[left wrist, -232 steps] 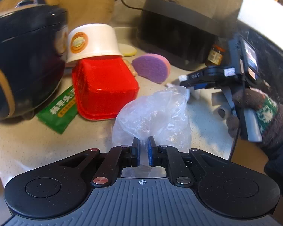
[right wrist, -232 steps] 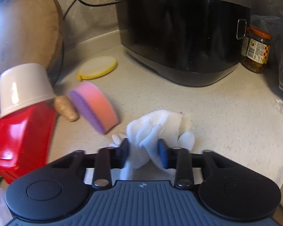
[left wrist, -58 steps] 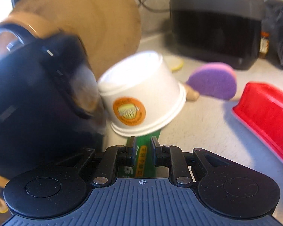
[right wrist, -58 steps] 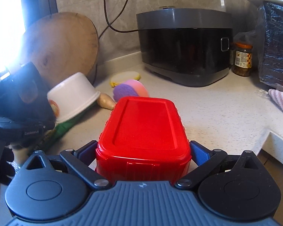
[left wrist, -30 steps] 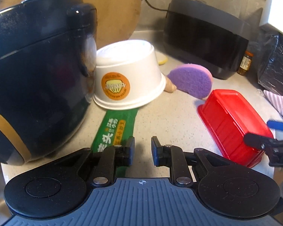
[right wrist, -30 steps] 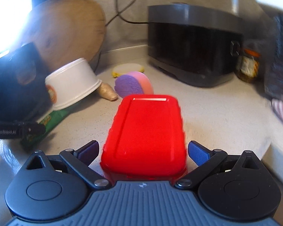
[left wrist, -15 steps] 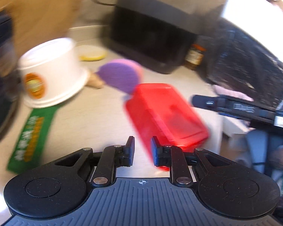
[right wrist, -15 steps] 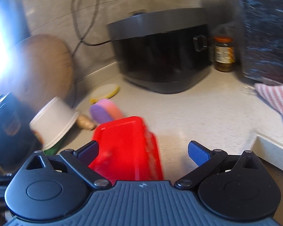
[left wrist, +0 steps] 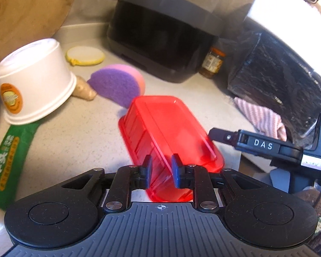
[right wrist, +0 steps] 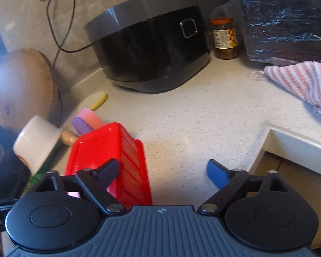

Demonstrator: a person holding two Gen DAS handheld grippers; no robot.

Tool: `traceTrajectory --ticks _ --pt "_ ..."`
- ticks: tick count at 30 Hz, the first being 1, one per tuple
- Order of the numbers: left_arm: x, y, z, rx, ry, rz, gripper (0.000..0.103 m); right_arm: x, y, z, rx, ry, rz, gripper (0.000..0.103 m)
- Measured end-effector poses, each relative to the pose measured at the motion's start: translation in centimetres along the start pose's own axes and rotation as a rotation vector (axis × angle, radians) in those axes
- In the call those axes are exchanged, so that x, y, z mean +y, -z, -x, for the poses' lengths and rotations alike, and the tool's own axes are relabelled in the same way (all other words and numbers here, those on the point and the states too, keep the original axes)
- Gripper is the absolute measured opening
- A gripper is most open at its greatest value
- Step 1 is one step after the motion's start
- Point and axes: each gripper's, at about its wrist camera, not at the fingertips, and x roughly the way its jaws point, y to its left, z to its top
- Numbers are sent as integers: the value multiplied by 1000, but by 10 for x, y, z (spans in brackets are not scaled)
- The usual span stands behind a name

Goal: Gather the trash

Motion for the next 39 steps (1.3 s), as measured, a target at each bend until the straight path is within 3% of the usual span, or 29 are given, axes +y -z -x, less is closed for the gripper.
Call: traceTrajectory --ticks 2,7,9,12,18,21,24,27,32,36,39 --pt "1 -2 -2 8 10 11 27 1 -1 2 -6 11 -20 66" --pt "1 -5 -5 14 10 6 27 -6 1 5 -16 75 -70 63" --pt "2 -6 -9 31 39 21 29 -3 4 1 28 44 -61 61" --pt "-2 -5 -9 44 29 13 37 10 14 11 41 19 -32 50" --pt "-9 10 7 136 139 15 40 6 38 52 56 43 -41 49" --pt "-11 16 15 174 220 6 33 -6 54 76 52 51 -78 53" --pt "-11 11 23 92 191 -3 31 -31 71 90 5 104 -237 61" --pt "-11 1 18 49 161 -9 31 -50 95 81 58 158 -350 61" --pt "-9 0 -4 92 120 -40 31 -47 127 68 166 55 -392 59" --pt "-5 5 -2 110 160 -33 37 -20 99 89 85 -55 -347 53" --pt "8 7 3 108 190 16 31 17 61 104 22 -129 -234 54"
